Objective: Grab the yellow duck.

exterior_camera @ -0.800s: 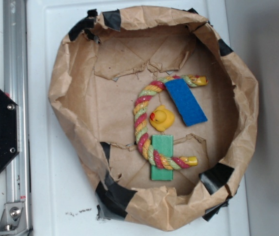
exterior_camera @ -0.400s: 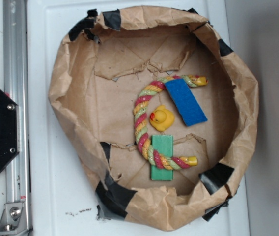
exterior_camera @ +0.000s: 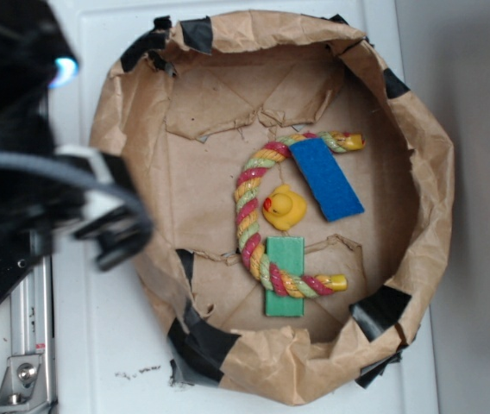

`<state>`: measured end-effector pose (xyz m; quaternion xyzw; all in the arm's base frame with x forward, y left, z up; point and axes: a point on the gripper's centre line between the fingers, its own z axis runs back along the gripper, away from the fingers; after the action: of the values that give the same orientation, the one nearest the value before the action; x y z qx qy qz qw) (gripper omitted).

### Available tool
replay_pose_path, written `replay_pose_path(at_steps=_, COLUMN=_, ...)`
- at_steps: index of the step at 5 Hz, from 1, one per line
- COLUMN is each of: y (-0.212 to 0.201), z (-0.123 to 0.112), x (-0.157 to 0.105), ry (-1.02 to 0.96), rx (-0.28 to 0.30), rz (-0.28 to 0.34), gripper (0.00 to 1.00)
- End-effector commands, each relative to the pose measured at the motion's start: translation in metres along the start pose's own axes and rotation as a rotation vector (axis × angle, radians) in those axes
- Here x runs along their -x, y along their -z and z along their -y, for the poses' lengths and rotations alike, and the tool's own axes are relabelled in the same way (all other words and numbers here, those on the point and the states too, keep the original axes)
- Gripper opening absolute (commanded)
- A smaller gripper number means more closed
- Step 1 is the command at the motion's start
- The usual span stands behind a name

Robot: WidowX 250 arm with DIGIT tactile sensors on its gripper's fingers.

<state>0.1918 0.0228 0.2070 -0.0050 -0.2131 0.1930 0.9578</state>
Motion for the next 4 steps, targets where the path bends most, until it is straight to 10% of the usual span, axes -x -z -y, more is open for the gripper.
replay_pose_path(at_steps=1, y=0.073, z=-0.007, x=-0.007, ry=-0.242, rx=-0.022, rz=-0.166, gripper=1.0)
replay_pose_path(at_steps=2, y=0.097, z=0.014, x=-0.008, ry=-0.245, rx=0.042, rz=-0.262, gripper=1.0)
replay_pose_path(at_steps=3, y=0.109, z=0.017, x=-0.015, ry=-0.167, rx=-0.082, rz=-0.275, gripper=1.0)
replay_pose_path(at_steps=4, y=0.109, z=0.017, x=-0.015, ry=-0.167, rx=-0.082, rz=-0.275, gripper=1.0)
